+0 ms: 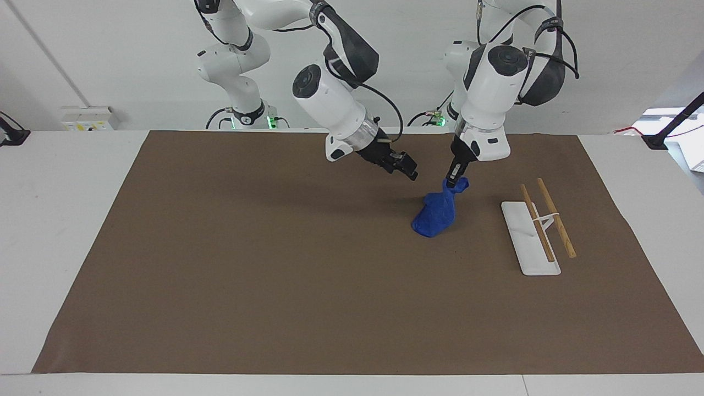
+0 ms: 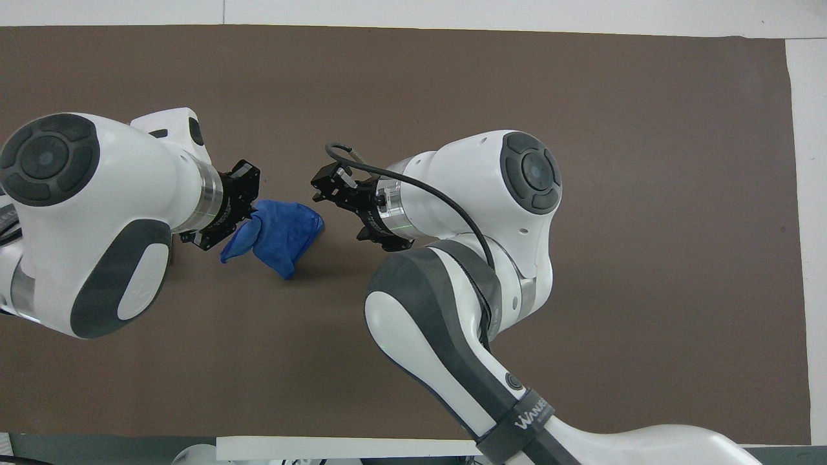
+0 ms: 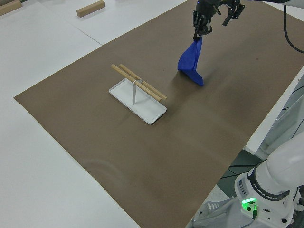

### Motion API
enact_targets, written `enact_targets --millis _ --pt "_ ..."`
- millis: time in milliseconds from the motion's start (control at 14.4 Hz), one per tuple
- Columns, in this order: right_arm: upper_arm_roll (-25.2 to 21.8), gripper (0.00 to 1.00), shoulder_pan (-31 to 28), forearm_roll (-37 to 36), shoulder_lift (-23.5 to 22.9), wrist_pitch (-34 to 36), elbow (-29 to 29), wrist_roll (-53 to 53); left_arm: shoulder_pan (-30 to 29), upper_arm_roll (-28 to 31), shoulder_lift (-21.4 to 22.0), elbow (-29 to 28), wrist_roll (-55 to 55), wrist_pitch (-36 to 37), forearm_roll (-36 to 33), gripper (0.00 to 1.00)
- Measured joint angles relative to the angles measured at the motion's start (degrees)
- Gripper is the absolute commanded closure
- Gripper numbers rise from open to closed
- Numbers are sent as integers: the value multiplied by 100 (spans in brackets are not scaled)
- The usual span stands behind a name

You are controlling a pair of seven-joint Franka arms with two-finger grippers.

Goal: Right arm passes towel to left arm to hang

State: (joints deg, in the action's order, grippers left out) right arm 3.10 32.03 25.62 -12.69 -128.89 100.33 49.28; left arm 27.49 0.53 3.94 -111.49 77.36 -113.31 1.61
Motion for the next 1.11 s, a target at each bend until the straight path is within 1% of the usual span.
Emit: enact_targets --millis 69,139,278,347,486,556,625,764,903,1042,1111 --pt "-6 0 -182 -647 9 237 -30 -425 -2 18 5 248 -20 95 -10 100" --pt "-14 0 -431 -1119 25 538 -99 -954 -9 49 11 543 -108 254 -23 100" --pt "-66 0 -1038 -1562 102 1331 -327 -2059 -216 118 23 1150 -595 669 -172 100" --pt "-95 0 -1362 -1771 165 1783 -473 -2504 -480 138 21 1337 -998 801 -335 100" --pt "-112 0 -1926 -2313 312 2615 -780 -3242 -1188 184 -3 1411 -1980 813 -501 100" --pt "-119 0 -2168 -2471 404 3015 -930 -3581 -1661 201 -33 1369 -2605 723 -508 100" --pt "-127 0 -2381 -2577 520 3375 -1063 -3845 -2140 222 -52 1237 -3208 471 -507 100" --pt "-130 0 -2708 -2812 790 3913 -1320 -4194 -2871 246 -61 749 -4061 -355 -503 100" --pt "-138 0 -2995 -2939 1033 4585 -1707 -4513 -3216 249 -96 236 -4488 -1042 -502 99" --pt "-147 0 -3257 -3067 1197 5136 -2031 -4970 -3307 239 -141 6 -4732 -1267 -502 99" --pt "-148 0 -3327 -3149 1260 5277 -2064 -5106 -3308 229 -151 -24 -4791 -1278 -502 99"
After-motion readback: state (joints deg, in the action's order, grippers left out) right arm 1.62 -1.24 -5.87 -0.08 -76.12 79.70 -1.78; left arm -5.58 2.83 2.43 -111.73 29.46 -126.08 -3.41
